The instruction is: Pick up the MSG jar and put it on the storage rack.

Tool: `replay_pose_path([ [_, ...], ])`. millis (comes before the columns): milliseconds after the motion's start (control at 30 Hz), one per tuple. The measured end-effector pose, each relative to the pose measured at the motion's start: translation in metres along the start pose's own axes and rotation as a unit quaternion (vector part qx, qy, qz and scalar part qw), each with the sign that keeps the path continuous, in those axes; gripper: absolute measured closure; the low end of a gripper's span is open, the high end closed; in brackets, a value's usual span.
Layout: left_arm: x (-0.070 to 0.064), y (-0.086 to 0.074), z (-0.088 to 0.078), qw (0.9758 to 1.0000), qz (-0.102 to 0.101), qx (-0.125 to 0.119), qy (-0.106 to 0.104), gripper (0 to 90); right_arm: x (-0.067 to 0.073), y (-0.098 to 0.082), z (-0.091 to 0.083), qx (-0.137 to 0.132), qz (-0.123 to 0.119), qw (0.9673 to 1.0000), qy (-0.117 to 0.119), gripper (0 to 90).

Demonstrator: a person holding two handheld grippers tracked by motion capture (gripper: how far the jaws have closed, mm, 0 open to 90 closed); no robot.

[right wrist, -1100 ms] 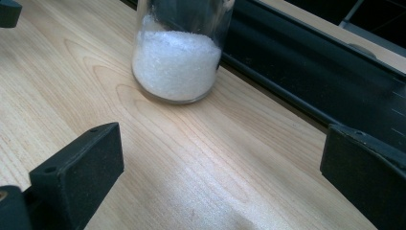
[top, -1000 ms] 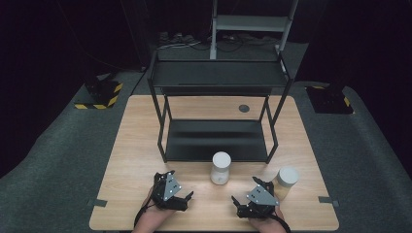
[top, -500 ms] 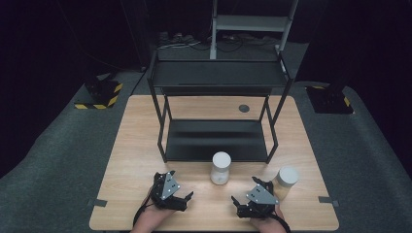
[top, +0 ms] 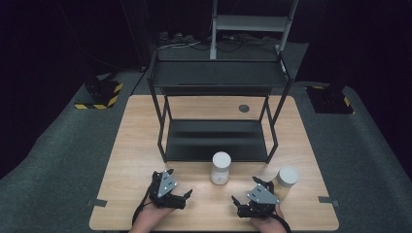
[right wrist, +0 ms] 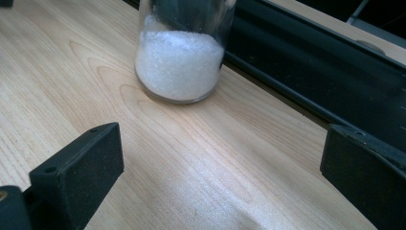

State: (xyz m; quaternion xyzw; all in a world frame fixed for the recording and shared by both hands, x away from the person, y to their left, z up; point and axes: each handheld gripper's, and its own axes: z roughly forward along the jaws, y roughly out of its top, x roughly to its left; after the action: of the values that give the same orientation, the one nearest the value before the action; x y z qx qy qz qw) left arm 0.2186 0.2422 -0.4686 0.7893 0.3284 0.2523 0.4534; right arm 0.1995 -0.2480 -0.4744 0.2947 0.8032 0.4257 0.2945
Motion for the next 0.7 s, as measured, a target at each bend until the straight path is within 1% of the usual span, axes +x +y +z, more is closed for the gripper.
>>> replay_pose_path([
  [100, 0.002, 0.001, -0.003, 1.0, -0.006, -0.007, -0.003, 0.3, 0.001, -0.001, 0.0, -0.001, 0.001, 1.0, -0.003, 0.3],
  [200, 0.003, 0.004, -0.004, 0.9999, -0.01, -0.01, -0.006, 0.3, 0.001, -0.001, 0.0, -0.002, 0.002, 1.0, -0.002, 0.4],
  [400, 0.0, 0.012, -0.008, 0.9996, -0.01, -0.023, -0.011, 0.3, 0.0, -0.001, -0.001, -0.003, 0.005, 1.0, -0.002, 0.4],
  [533, -0.001, 0.017, -0.009, 0.9992, -0.008, -0.033, -0.02, 0.4, 0.0, -0.001, 0.0, -0.002, 0.005, 1.0, -0.002, 0.4],
  [633, -0.002, 0.019, -0.007, 0.9989, -0.006, -0.037, -0.027, 0.4, 0.001, -0.001, 0.0, -0.003, 0.003, 1.0, -0.002, 0.4],
  [667, -0.002, 0.023, -0.005, 0.9988, -0.005, -0.036, -0.032, 0.4, 0.0, -0.001, 0.0, -0.002, 0.004, 1.0, 0.001, 0.3],
  [700, -0.002, 0.023, -0.005, 0.9988, -0.005, -0.036, -0.032, 0.4, 0.0, -0.001, 0.0, -0.002, 0.004, 1.0, 0.001, 0.3],
])
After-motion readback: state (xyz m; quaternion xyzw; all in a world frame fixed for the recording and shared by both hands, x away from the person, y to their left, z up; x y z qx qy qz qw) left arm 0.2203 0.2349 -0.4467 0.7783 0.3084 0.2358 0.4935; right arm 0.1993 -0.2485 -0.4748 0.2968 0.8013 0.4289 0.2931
